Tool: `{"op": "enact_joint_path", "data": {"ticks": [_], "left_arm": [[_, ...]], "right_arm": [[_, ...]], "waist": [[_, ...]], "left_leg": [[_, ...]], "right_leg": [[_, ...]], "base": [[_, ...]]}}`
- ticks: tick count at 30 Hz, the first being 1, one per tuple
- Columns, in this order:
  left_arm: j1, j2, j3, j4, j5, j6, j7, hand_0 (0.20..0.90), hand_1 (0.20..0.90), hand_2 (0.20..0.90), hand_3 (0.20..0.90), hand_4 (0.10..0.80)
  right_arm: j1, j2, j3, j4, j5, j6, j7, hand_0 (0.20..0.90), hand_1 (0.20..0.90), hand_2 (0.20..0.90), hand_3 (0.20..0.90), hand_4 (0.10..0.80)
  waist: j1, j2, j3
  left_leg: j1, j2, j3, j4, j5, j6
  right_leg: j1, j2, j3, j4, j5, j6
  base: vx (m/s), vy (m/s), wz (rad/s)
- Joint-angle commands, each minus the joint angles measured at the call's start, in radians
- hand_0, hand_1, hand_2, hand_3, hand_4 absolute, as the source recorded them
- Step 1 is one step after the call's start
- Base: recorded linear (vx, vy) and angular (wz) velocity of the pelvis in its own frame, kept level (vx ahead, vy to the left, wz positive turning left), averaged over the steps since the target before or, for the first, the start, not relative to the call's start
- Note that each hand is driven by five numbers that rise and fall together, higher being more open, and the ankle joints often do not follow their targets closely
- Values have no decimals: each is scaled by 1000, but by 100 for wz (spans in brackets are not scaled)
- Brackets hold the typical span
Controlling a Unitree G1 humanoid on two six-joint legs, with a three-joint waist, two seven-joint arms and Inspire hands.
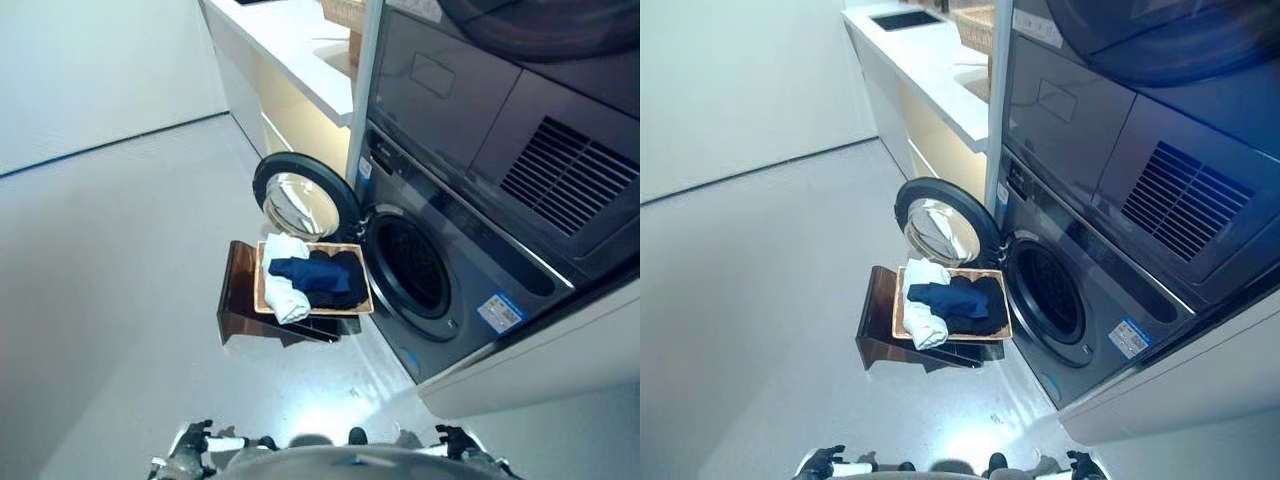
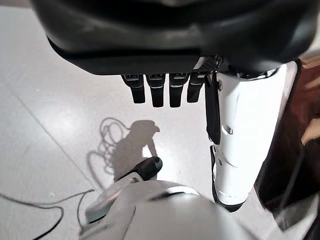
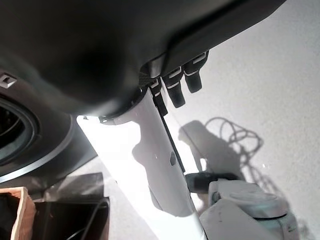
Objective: Pick up the clothes and place them into the washing machine
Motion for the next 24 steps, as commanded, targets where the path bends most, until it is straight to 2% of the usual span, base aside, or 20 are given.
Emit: {"op": "enact_joint_path", "data": {"ticks": [1, 2, 4, 5, 6, 7, 8, 9, 11, 13, 15, 17, 20, 24], "left_arm": [[-56, -4, -3, 17, -39, 0, 30, 900, 900, 900, 900, 800], [-60, -7, -3, 17, -48, -1, 31, 900, 900, 900, 900, 800], [-55, -15, 1, 17, -59, -7, 25, 900, 900, 900, 900, 800], [-51, -16, 5, 18, -60, -5, 23, 900, 900, 900, 900, 800], [-40, -24, 4, 14, -62, -9, 27, 900, 900, 900, 900, 800], [-40, -24, 4, 14, -62, -9, 27, 900, 900, 900, 900, 800], [-31, -33, -2, 12, -64, -13, 27, 900, 900, 900, 900, 800], [-26, -38, -4, 10, -68, -15, 26, 900, 900, 900, 900, 800], [-15, -49, -9, 4, -79, -21, 25, 900, 900, 900, 900, 800], [-9, -47, -6, 3, -85, -20, 17, 900, 900, 900, 900, 800], [-16, -46, -5, 2, -83, -21, 14, 900, 900, 900, 900, 800], [-24, -33, -4, -15, -86, -21, 16, 900, 900, 900, 900, 800], [-39, -24, -15, -28, -87, -22, 22, 900, 900, 900, 900, 800], [-56, -20, -31, -39, -83, -24, 32, 900, 900, 900, 900, 800]], "right_arm": [[-50, -45, 17, -13, 20, -19, -11, 900, 900, 900, 900, 800], [-54, -54, 17, -21, 22, -19, -11, 900, 900, 900, 900, 800], [-57, -69, 19, -11, 19, -14, -7, 900, 900, 900, 900, 800], [-56, -71, 16, -9, 19, -12, -5, 900, 900, 900, 900, 800], [-49, -80, 9, -9, 17, -11, -8, 900, 900, 900, 900, 800], [-49, -80, 9, -9, 17, -11, -8, 900, 900, 900, 900, 800], [-43, -89, 6, -5, 17, -11, -12, 900, 900, 900, 900, 800], [-43, -92, 2, -2, 18, -9, -14, 900, 900, 900, 900, 800], [-44, -98, -6, 4, 22, -7, -16, 900, 900, 900, 900, 800], [-43, -91, -4, 12, 13, -3, -11, 900, 900, 900, 900, 800], [-45, -81, 2, 15, 0, 1, -3, 900, 900, 900, 900, 800], [-60, -77, 10, 7, -4, 7, 3, 900, 900, 900, 900, 800], [-95, -74, 20, -19, 8, 3, 0, 900, 900, 900, 900, 800], [-124, -68, 29, -59, 22, -4, -4, 900, 900, 900, 900, 800]], "waist": [[21, -35, 55], [21, -40, 73], [31, -28, 73], [32, -24, 65], [40, -9, 60], [40, -9, 61], [61, -2, 58], [69, 0, 56], [77, 6, 49], [80, 15, 33], [83, 8, 18], [92, -4, 5], [100, -13, 6], [109, -35, 8]], "left_leg": [[-150, -65, -58, 272, 35, 39], [-198, -75, -71, 313, 50, 43], [-266, -135, -100, 220, 31, 59], [-257, -125, -99, 162, 48, 57], [-278, -113, -100, 70, 120, 43], [-277, -114, -100, 69, 120, 43], [-307, -107, -110, -58, 159, 35], [-317, -99, -109, -109, 172, 29], [-332, -71, -86, -143, 195, 17], [-296, -62, -72, -138, 212, 25], [-291, -73, -56, -107, 204, 34], [-285, -84, -26, -95, 190, 42], [-304, -87, -8, -79, 182, 52], [-325, -99, 9, -64, 158, 62]], "right_leg": [[6, 39, 37, 39, 9, -15], [5, 34, 33, 40, 4, -19], [8, 34, 33, 39, -16, -13], [12, 36, 39, 36, -19, -11], [30, 50, 44, 32, -31, -12], [31, 49, 44, 32, -31, -12], [61, 55, 58, 28, -52, -12], [82, 51, 67, 21, -65, -8], [124, 38, 85, 9, -89, 0], [164, 16, 92, 5, -119, 11], [181, -22, 89, 13, -138, 21], [182, -54, 91, 18, -130, 36], [157, -68, 92, 16, -108, 44], [153, -92, 81, -24, -62, 70]], "base": [[-37, -163, -2], [-21, -154, 12], [111, 45, 26], [227, 121, 21], [153, 81, 12], [264, 151, -10], [259, 152, -15], [353, 219, -12], [287, 201, -9], [322, 255, -52], [297, 264, -56], [218, 188, -28], [141, 117, -29], [113, 73, -9]]}}
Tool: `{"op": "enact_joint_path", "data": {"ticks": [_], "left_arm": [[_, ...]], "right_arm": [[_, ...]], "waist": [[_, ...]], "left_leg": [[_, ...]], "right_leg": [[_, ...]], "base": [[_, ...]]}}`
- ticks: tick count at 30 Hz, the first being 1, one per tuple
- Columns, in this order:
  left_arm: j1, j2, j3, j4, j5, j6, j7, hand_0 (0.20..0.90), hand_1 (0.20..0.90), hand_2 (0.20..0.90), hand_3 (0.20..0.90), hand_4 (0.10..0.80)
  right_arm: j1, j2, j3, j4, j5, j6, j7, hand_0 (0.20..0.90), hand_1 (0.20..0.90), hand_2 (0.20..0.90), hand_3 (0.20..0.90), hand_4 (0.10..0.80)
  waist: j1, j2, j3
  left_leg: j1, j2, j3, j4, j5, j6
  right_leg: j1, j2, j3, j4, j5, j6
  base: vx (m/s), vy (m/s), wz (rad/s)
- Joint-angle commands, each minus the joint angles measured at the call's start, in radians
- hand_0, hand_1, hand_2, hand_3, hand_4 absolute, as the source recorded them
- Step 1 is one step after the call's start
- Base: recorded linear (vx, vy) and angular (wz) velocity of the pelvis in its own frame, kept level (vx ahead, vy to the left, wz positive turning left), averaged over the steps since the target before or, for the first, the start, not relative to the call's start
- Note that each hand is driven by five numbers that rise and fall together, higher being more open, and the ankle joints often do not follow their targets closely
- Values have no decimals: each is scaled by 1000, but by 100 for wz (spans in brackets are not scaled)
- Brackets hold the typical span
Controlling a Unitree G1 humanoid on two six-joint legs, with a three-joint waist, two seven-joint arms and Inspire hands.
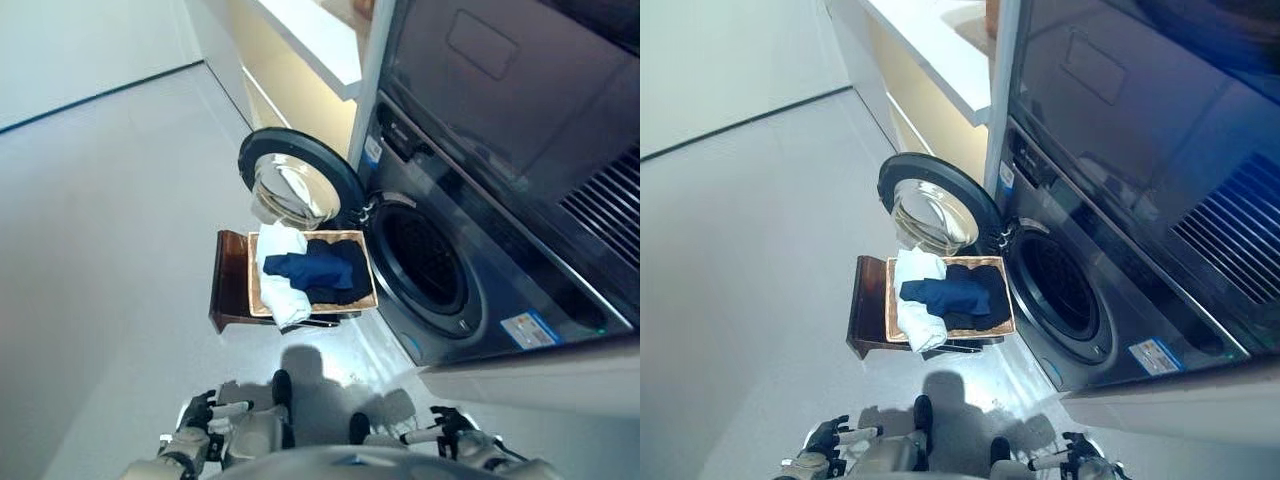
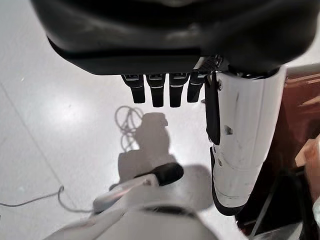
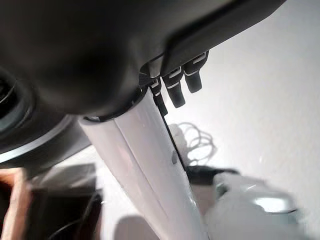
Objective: Pick up the clothes and place them into the washing machine
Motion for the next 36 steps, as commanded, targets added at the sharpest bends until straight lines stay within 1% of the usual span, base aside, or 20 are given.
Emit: {"op": "enact_joint_path", "data": {"ticks": [1, 4, 7, 8, 9, 10, 11, 12, 13, 14, 15, 16, 17, 20, 22, 23, 25, 26, 30, 36], "left_arm": [[8, 7, -4, -5, 20, -3, 24, 900, 900, 900, 900, 800], [-1, 5, -12, -2, 25, -3, 24, 900, 900, 900, 900, 800], [-10, 6, -20, 1, 39, -4, 21, 900, 900, 900, 900, 800], [-10, 6, -20, 1, 39, -4, 21, 900, 900, 900, 900, 800], [-10, 6, -25, 3, 49, -3, 14, 900, 900, 900, 900, 800], [-10, 5, -28, 5, 54, -2, 13, 900, 900, 900, 900, 800], [-10, 5, -28, 5, 54, -2, 13, 900, 900, 900, 900, 800], [-11, 10, -28, 6, 65, 0, 4, 900, 900, 900, 900, 800], [-12, 15, -26, 7, 71, 3, 1, 900, 900, 900, 900, 800], [-12, 15, -25, 7, 71, 3, 1, 900, 900, 900, 900, 800], [-15, 29, -22, 5, 80, 4, -1, 900, 900, 900, 900, 800], [-16, 35, -22, 7, 86, 4, -1, 900, 900, 900, 900, 800], [-14, 39, -23, 10, 94, 4, 0, 900, 900, 900, 900, 800], [-22, 47, -29, 13, 111, 2, 9, 900, 900, 900, 900, 800], [-25, 49, -33, 7, 120, -1, 10, 900, 900, 900, 900, 800], [-33, 47, -30, 7, 123, 1, 14, 900, 900, 900, 900, 800], [-35, 36, -43, 1, 129, 0, 20, 900, 900, 900, 900, 800], [-36, 24, -56, -2, 142, -1, 19, 900, 900, 900, 900, 800], [-41, 14, -95, -8, 183, -1, 16, 900, 900, 900, 900, 800], [-24, 11, -90, -1, 192, 3, 26, 900, 900, 900, 900, 800]], "right_arm": [[-50, -57, 4, -62, 26, -24, -23, 900, 900, 900, 900, 800], [-56, -52, 3, -71, 34, -28, -24, 900, 900, 900, 900, 800], [-54, -49, 1, -69, 39, -29, -22, 900, 900, 900, 900, 800], [-54, -49, 1, -69, 39, -29, -22, 900, 900, 900, 900, 800], [-47, -51, 0, -55, 37, -27, -15, 900, 900, 900, 900, 800], [-46, -52, -2, -48, 36, -26, -14, 900, 900, 900, 900, 800], [-46, -52, -2, -48, 36, -26, -14, 900, 900, 900, 900, 800], [-44, -54, -6, -42, 38, -25, -7, 900, 900, 900, 900, 800], [-45, -55, -6, -43, 41, -25, -4, 900, 900, 900, 900, 800], [-45, -56, -6, -43, 41, -25, -4, 900, 900, 900, 900, 800], [-45, -52, 6, -42, 34, -28, -4, 900, 900, 900, 900, 800], [-43, -47, 12, -41, 29, -28, -4, 900, 900, 900, 900, 800], [-36, -43, 17, -43, 29, -29, -3, 900, 900, 900, 900, 800], [-29, -31, 40, -61, 14, -33, -4, 900, 900, 900, 900, 800], [-15, -23, 61, -70, -3, -38, -2, 900, 900, 900, 900, 800], [-12, -19, 71, -73, -18, -37, -5, 900, 900, 900, 900, 800], [-22, -15, 114, -70, -64, -34, -12, 900, 900, 900, 900, 800], [-20, -16, 121, -67, -79, -33, -9, 900, 900, 900, 900, 800], [-40, -37, 136, -96, -105, -42, -19, 900, 900, 900, 900, 800], [-53, -54, 141, -161, -110, -53, -35, 900, 900, 900, 900, 800]], "waist": [[39, -35, -4], [41, -50, -5], [42, -65, -9], [42, -65, -10], [40, -74, -18], [38, -73, -23], [40, -71, -26], [28, -59, -26], [17, -47, -20], [19, -45, -23], [-7, -14, -8], [-28, 8, -1], [-43, 19, 8], [-79, 16, 34], [-93, 7, 44], [-85, 2, 48], [-82, -4, 38], [-78, -5, 23], [-81, 5, 6], [-77, 18, -5]], "left_leg": [[-177, 23, -6, 97, 24, -93], [-204, 16, -1, 125, 0, -89], [-217, -2, -4, 147, -27, -81], [-218, -3, -5, 147, -27, -81], [-200, -24, -12, 140, -41, -69], [-182, -37, -15, 125, -46, -61], [-185, -34, -14, 125, -44, -62], [-115, -61, -32, 64, -51, -42], [-79, -61, -43, 35, -50, -35], [-82, -58, -41, 35, -50, -36], [-9, -51, -55, -12, -51, -33], [22, -39, -69, -15, -58, -40], [49, -31, -77, -15, -55, -49], [118, -30, -86, -15, -77, -67], [159, -35, -97, -15, -99, -72], [174, -40, -98, -15, -100, -71], [176, -38, -95, -15, -108, -73], [175, -40, -99, -15, -112, -75], [164, -40, -104, -15, -108, -83], [163, -31, -108, -15, -108, -95]], "right_leg": [[132, -7, 21, -14, 33, 12], [127, -22, 14, -30, 58, 28], [121, -37, 6, -19, 108, 43], [121, -38, 6, -20, 109, 43], [121, -52, 7, 12, 167, 57], [111, -53, 18, 53, 200, 62], [106, -50, 20, 53, 202, 62], [76, -22, 58, 178, 258, 61], [42, 8, 75, 254, 265, 50], [38, 10, 77, 254, 267, 50], [-44, 70, 64, 331, 212, 31], [-96, 113, 59, 302, 110, 1], [-127, 138, 59, 255, 77, -13], [-206, 151, 57, 95, 142, 1], [-206, 153, 64, 60, 171, 8], [-175, 137, 47, 50, 165, 4], [-146, 150, 66, 36, 166, -10], [-122, 143, 38, 15, 166, -14], [-102, 138, 13, -2, 162, -21], [-83, 132, -8, -2, 147, -27]], "base": [[105, 70, -16], [73, 50, 1], [83, 52, 10], [142, 102, 11], [136, 116, 8], [131, 114, 15], [166, 182, 16], [187, 201, 16], [187, 201, 10], [195, 191, 17], [228, 188, 16], [314, 204, 0], [248, 72, -8], [214, -25, 23], [184, -59, 37], [130, -68, 50], [102, -112, 36], [85, -91, 13], [77, -36, 27], [52, -22, 9]]}}
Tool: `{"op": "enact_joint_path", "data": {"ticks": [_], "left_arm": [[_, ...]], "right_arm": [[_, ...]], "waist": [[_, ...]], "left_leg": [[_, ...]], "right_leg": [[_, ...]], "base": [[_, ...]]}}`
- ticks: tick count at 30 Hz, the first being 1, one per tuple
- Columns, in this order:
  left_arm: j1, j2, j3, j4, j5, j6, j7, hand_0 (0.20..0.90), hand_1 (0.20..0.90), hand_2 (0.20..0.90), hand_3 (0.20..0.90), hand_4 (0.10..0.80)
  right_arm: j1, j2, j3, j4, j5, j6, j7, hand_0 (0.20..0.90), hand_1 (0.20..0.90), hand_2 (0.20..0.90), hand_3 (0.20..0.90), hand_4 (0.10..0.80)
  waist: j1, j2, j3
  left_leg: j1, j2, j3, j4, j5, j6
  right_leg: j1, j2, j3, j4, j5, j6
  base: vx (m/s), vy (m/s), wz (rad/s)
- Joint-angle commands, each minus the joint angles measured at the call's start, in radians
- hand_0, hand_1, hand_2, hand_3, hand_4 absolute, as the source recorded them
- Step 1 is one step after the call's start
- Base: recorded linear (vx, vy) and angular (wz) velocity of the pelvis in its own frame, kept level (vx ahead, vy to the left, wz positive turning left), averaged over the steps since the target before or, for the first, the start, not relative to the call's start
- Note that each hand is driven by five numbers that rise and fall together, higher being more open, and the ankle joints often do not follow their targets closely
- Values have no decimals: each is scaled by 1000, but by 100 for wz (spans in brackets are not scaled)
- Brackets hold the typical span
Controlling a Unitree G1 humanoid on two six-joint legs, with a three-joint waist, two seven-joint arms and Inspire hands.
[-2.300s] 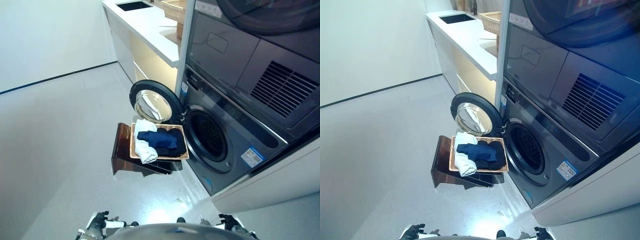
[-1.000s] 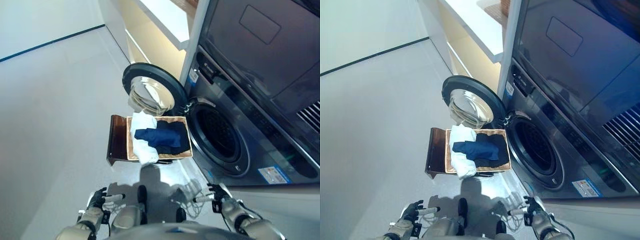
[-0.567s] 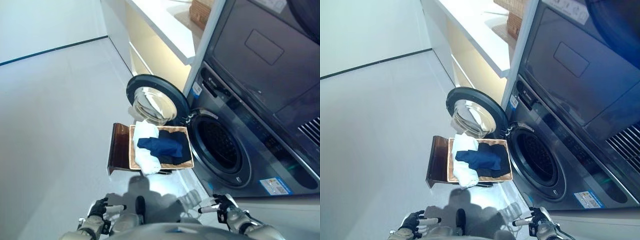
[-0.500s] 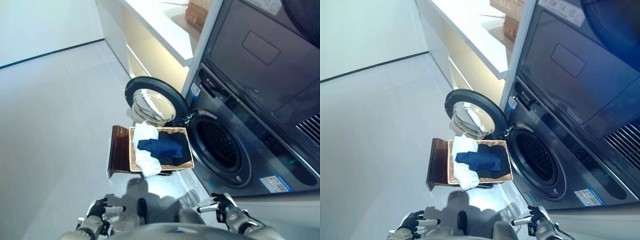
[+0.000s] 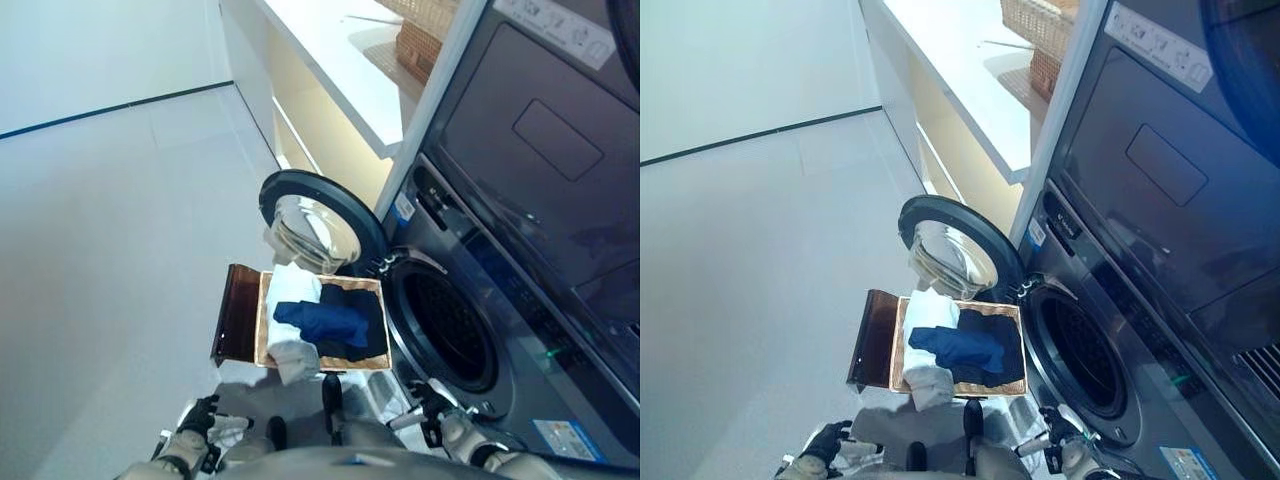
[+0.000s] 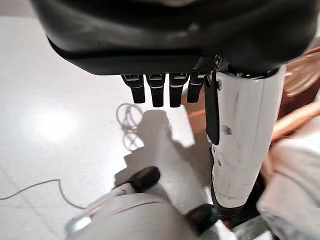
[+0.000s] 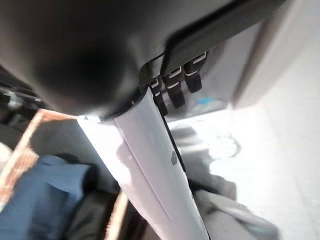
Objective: Pick up the clothes and place them into the washing machine
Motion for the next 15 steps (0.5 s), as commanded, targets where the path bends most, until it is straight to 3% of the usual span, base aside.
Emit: {"op": "enact_joint_path", "data": {"ticks": [1, 6, 8, 11, 12, 15], "left_arm": [[-30, 6, -11, 12, 16, -13, 32, 900, 900, 900, 900, 800], [-22, 6, 5, 10, 6, -7, 45, 900, 900, 900, 900, 800], [-31, 8, 7, 8, -2, -5, 50, 900, 900, 900, 900, 800], [-37, -4, -3, 6, -11, -7, 68, 900, 900, 900, 900, 800], [-42, -6, -9, 7, -3, -2, 73, 900, 900, 900, 900, 800], [-34, -6, -18, 10, 20, -6, 73, 900, 900, 900, 900, 800]], "right_arm": [[-48, -45, 17, -46, -11, -37, -36, 900, 900, 900, 900, 800], [-50, -44, 31, -112, -1, -47, -46, 900, 900, 900, 900, 800], [-58, -50, 34, -132, 14, -51, -49, 900, 900, 900, 900, 800], [-51, -64, 16, -131, 18, -44, -60, 900, 900, 900, 900, 800], [-43, -69, 6, -127, 22, -43, -60, 900, 900, 900, 900, 800], [-28, -64, 1, -118, 17, -41, -66, 900, 900, 900, 900, 800]], "waist": [[11, 37, -3], [14, 36, 15], [24, 14, 39], [28, -2, 37], [25, 2, 33], [17, 27, 18]], "left_leg": [[-54, -11, 36, -14, 54, -71], [-35, -4, 24, -5, 66, -74], [-102, -20, -18, 100, 40, -75], [-182, 41, -48, 53, 95, -93], [-181, 70, -34, 35, 113, -102], [-156, 67, 12, -14, 106, -100]], "right_leg": [[38, 4, 41, 121, -79, 27], [36, 29, 66, 158, -106, 10], [28, 21, 79, 165, -101, 9], [20, -28, 88, 147, -93, 34], [12, -41, 85, 147, -97, 39], [-7, -48, 107, 106, -76, 53]], "base": [[28, -35, 3], [15, -42, 3], [-81, -5, 2], [-43, 134, 3], [11, 200, 19], [-39, 261, -5]]}}
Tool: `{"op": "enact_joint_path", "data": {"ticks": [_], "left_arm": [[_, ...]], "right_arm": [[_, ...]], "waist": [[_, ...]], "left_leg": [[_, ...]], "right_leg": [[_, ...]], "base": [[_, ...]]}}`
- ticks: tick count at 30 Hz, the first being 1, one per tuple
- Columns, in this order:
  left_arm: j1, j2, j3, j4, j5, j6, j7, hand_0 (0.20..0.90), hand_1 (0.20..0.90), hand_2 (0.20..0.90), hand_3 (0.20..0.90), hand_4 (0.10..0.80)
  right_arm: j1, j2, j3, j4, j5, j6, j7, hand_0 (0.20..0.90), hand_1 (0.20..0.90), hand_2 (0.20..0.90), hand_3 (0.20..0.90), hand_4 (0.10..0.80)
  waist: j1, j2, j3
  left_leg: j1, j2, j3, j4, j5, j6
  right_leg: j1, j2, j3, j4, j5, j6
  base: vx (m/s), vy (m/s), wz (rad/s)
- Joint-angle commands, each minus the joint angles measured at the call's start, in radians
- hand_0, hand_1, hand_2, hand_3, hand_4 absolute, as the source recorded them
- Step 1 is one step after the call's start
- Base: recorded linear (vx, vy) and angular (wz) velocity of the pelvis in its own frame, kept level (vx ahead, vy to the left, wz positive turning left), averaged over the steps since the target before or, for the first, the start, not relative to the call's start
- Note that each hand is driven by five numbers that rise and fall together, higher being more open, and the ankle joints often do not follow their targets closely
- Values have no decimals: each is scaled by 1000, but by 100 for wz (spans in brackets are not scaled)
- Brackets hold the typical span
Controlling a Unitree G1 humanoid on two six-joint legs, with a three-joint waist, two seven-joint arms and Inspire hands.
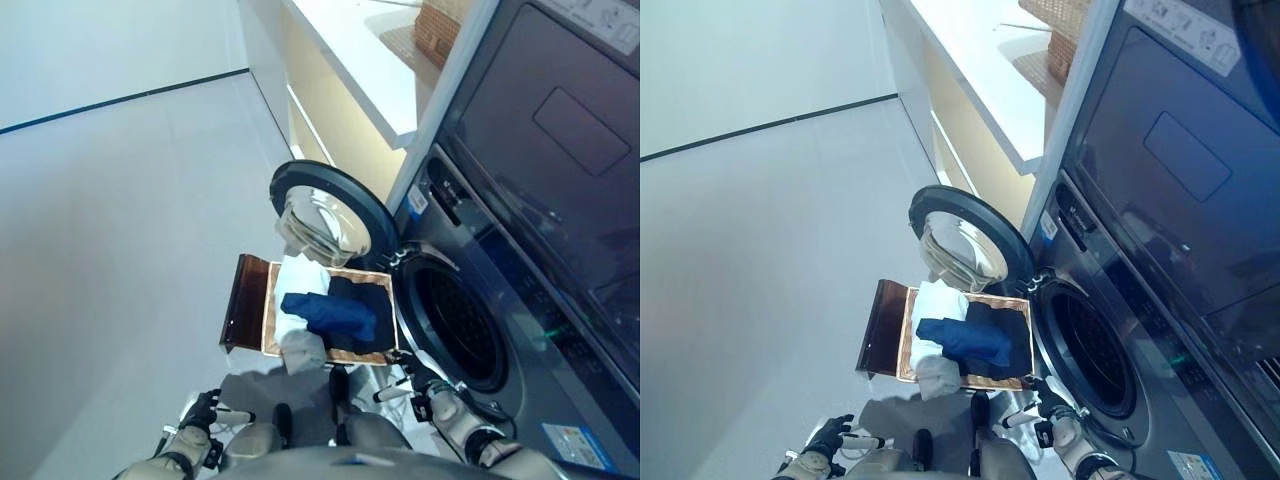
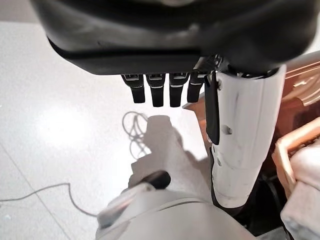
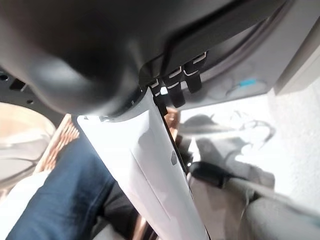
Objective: Pick up the clothes and place them into the washing machine
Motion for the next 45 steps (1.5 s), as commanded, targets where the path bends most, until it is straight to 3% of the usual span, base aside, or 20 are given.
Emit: {"op": "enact_joint_path", "data": {"ticks": [1, 2, 4, 8, 13, 23, 31, 45], "left_arm": [[0, -16, -18, 15, 22, -12, 46, 900, 900, 900, 900, 800], [0, -11, -9, 14, 13, -14, 49, 900, 900, 900, 900, 800], [-8, 11, 11, 4, -7, -13, 62, 900, 900, 900, 900, 800], [-9, 30, 27, 11, -15, -15, 75, 900, 900, 900, 900, 800], [14, 13, 33, 15, -7, -10, 89, 900, 900, 900, 900, 800], [9, -12, -14, -10, 9, -14, 106, 900, 900, 900, 900, 800], [-20, -28, -51, -19, -32, -13, 133, 900, 900, 900, 900, 800], [-27, -31, -40, -24, -73, -8, 159, 900, 900, 900, 900, 800]], "right_arm": [[-19, -53, 6, -31, 10, -19, -47, 900, 900, 900, 900, 800], [-39, -49, 13, -29, 0, -16, -50, 900, 900, 900, 900, 800], [-105, -29, 47, -31, -17, -15, -61, 900, 900, 900, 900, 800], [-141, -14, 72, -42, -46, -21, -81, 900, 900, 900, 900, 800], [-164, -36, 114, -123, -149, -16, -120, 900, 900, 900, 900, 800], [-273, -147, 125, -277, -261, 10, -203, 900, 900, 900, 900, 800], [-415, -151, 136, -317, -238, 28, -262, 900, 900, 900, 900, 800], [-517, -129, 171, -347, -214, 33, -274, 900, 900, 900, 900, 800]], "waist": [[-8, 55, -48], [-6, 57, -51], [35, 65, -46], [72, 41, -54], [63, 37, -53], [56, 56, -13], [84, 66, 25], [115, 54, 53]], "left_leg": [[-36, 36, 16, -149, 155, -44], [-43, 31, 33, -149, 153, -43], [-48, 47, 85, -149, 154, -40], [-34, 53, 119, -149, 152, -35], [27, 56, 111, -149, 145, -42], [-39, 73, 78, -149, 173, -62], [-150, 77, 42, -149, 215, -65], [-198, 73, 21, -149, 222, -58]], "right_leg": [[34, -9, 109, 64, -46, 110], [19, -19, 115, 54, -23, 122], [20, -52, 37, 77, -46, 123], [64, -78, 23, 64, -34, 131], [99, -74, -4, 59, -45, 123], [48, -76, -57, 75, -42, 127], [-43, -80, -82, 91, -23, 129], [-76, -81, -95, 94, -20, 129]], "base": [[-93, 147, -50], [-172, 187, -84], [-164, 74, -116], [-3, 2, -91], [67, 0, 6], [-23, -19, 18], [-72, -14, 17], [-5, 5, 5]]}}
